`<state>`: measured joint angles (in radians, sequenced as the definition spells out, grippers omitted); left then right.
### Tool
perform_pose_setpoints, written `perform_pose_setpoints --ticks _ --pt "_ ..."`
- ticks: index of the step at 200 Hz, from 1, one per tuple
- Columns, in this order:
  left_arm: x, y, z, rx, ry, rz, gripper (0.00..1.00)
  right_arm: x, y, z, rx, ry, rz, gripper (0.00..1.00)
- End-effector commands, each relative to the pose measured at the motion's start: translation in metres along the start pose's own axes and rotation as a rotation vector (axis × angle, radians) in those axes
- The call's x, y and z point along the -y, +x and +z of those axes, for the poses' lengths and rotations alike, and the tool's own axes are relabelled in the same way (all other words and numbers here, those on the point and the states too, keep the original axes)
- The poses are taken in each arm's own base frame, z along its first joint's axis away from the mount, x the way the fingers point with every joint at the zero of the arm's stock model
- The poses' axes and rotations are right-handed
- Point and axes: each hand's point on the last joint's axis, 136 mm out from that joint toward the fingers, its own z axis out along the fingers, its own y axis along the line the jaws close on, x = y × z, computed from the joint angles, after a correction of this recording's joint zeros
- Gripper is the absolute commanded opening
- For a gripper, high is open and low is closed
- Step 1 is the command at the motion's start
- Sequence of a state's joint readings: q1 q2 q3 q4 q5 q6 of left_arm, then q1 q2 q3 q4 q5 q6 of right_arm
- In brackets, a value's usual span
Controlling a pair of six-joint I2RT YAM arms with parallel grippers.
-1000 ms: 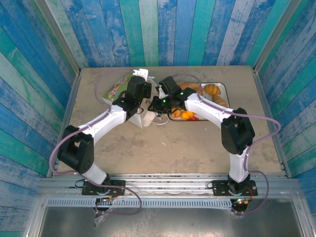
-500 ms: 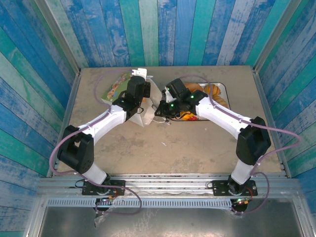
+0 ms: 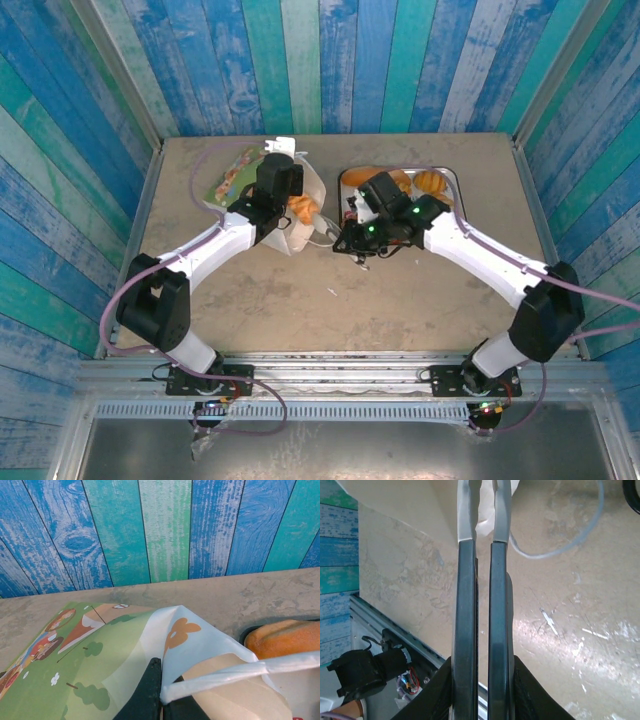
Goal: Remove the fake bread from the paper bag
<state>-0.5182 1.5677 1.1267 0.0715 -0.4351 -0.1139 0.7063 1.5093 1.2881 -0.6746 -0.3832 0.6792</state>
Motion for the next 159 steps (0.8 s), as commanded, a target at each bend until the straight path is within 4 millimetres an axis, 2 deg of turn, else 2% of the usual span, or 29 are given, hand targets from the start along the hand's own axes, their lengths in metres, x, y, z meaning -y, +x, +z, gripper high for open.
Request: perform_pose_setpoints --ticks 1,56,62,89,130,159 --pt "-0.004 -0.013 0.003 0.036 -0.031 -0.036 0.01 0.003 0.002 -0.026 0.045 -0.001 -0.004 0.01" --pt "-0.003 -0.013 0.003 0.036 -0.027 -0.04 0.01 0.032 0.02 -0.07 0.096 0.04 0.055 0.01" --pt "-0.003 -0.012 0.003 0.035 -0.029 -0.04 0.01 0.043 0.017 -0.076 0.113 0.054 0.087 0.01" --pt "-0.004 -0.013 0.003 0.036 -0.036 -0.035 0.0 0.063 0.019 -0.096 0.142 0.078 0.114 0.01" --pt "-0.001 -0.014 0.002 0.034 -0.015 -0.033 0.0 0.117 0.006 -0.135 0.217 0.165 0.168 0.01" --pt "0.003 -0.016 0.0 0.034 0.01 -0.037 0.0 0.158 0.001 -0.145 0.194 0.178 0.217 0.01"
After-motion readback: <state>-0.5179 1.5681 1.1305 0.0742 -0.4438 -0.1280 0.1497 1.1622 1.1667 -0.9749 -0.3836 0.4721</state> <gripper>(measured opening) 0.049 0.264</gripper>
